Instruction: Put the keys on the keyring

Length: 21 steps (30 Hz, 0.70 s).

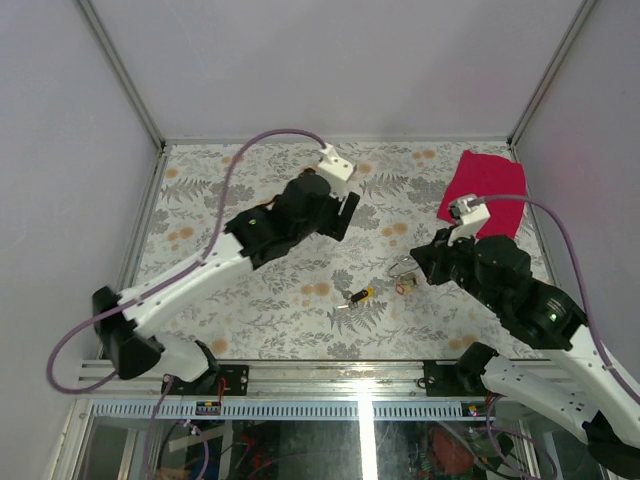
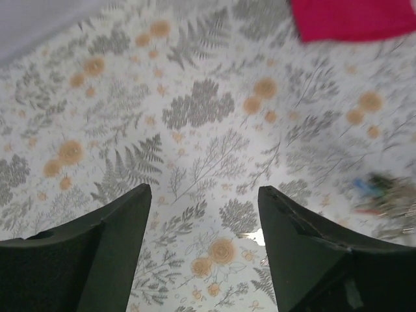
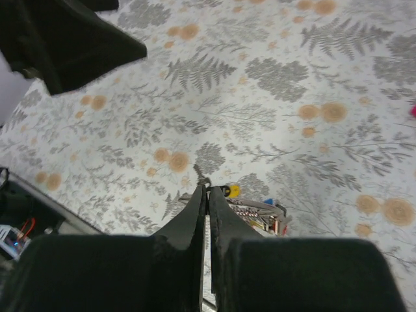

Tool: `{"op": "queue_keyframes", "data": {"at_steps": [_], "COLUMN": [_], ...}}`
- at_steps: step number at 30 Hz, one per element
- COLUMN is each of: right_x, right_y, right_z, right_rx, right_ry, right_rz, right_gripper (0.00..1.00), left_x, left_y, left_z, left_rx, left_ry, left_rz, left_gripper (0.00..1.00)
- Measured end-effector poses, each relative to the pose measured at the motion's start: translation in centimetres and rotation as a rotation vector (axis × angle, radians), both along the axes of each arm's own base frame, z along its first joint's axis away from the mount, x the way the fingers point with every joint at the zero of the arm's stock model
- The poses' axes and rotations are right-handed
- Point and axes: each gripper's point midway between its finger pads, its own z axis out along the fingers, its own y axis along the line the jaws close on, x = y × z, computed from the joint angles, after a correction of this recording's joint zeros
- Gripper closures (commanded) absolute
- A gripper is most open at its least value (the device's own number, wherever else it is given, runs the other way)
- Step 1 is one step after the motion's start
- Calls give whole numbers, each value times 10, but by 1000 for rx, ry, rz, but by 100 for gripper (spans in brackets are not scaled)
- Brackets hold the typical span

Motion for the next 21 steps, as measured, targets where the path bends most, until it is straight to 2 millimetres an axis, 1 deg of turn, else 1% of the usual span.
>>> {"op": "queue_keyframes", "data": {"at_steps": [2, 4, 6, 8, 10, 12, 14, 17, 21], "right_x": [0, 0, -2, -2, -1, 0, 0, -1, -4], "right_y": [12, 25, 37, 50, 60, 68, 73, 80, 85], "right_z": [-2, -1, -2, 3, 11, 23, 35, 62, 92], "right_rx": [17, 48, 84, 135, 185, 241, 288, 377, 480], "right_ry": [6, 2, -5, -26, -57, -95, -127, -191, -253], "right_rz": [43, 95, 146, 194, 223, 248, 266, 299, 326], "right_gripper": [100, 100, 100, 100, 100, 100, 100, 100, 100], "left_x": [-5, -20, -36, -52, -62, -70, -78, -86, -102], "left_y": [6, 16, 25, 31, 33, 32, 30, 26, 13], "left_z": [30, 62, 88, 111, 128, 135, 134, 136, 147], "left_rx": [-69, -157, -233, -293, -332, -346, -345, -336, -328], "left_ry": [-70, -151, -220, -285, -342, -382, -403, -431, -480], "left_rz": [-15, -55, -106, -160, -214, -265, -314, -384, -482], "left_gripper": [19, 18, 19, 20, 20, 20, 21, 22, 22]}}
